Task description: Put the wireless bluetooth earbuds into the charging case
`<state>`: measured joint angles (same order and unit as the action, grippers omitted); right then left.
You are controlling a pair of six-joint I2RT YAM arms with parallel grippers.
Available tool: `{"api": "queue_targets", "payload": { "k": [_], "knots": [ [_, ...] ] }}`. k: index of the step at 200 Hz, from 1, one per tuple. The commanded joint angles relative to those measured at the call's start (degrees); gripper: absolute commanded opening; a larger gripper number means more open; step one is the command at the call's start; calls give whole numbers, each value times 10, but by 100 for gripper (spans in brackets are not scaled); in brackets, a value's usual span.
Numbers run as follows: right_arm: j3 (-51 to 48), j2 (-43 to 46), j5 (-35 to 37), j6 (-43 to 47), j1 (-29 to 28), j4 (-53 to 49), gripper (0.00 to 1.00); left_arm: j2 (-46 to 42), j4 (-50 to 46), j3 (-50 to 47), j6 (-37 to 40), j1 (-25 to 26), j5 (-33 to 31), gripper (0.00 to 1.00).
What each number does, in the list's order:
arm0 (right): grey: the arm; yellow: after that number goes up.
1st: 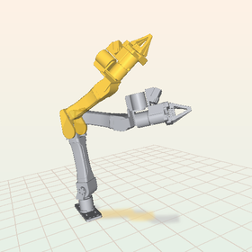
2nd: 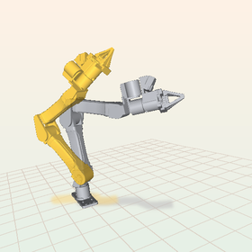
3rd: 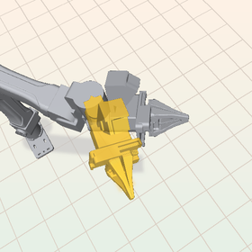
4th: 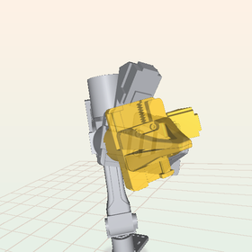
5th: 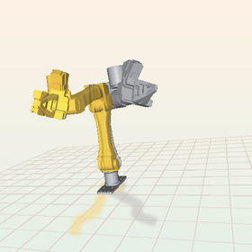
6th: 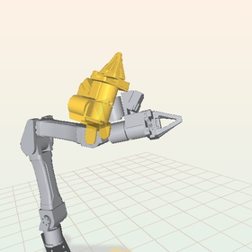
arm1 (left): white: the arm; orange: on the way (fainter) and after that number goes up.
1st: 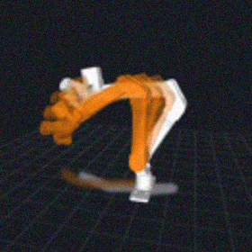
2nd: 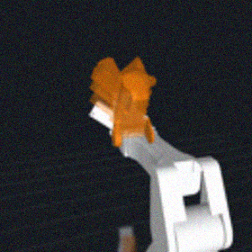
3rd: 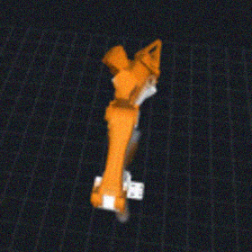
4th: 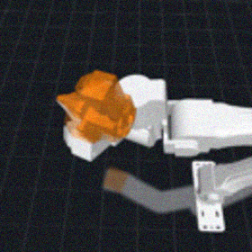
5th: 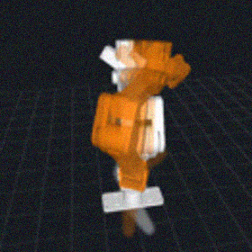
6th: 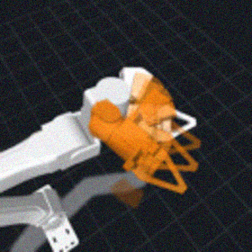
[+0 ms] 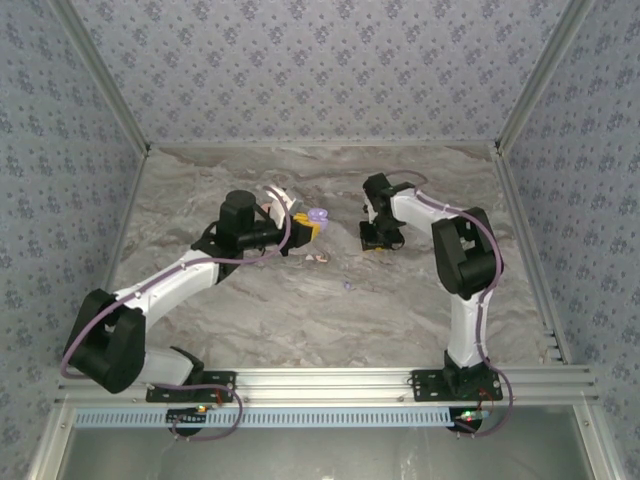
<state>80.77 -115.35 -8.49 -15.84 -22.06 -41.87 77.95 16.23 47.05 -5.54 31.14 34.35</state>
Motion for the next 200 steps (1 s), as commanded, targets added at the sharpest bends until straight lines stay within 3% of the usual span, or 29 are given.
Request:
{"api": "queue_targets", "payload": {
  "k": [1,84,200],
  "knots": [
    [-38,18,-58,-28,9,61,23,25,48,-12,-27,8,-19,10],
    [-149,86,-150,-80,48,196,23,110,164,-46,-103,30,-98,9],
    [-218,181,-220,-115,68,301,23,129,181,-57,-116,41,-128,11]
  ]
}}
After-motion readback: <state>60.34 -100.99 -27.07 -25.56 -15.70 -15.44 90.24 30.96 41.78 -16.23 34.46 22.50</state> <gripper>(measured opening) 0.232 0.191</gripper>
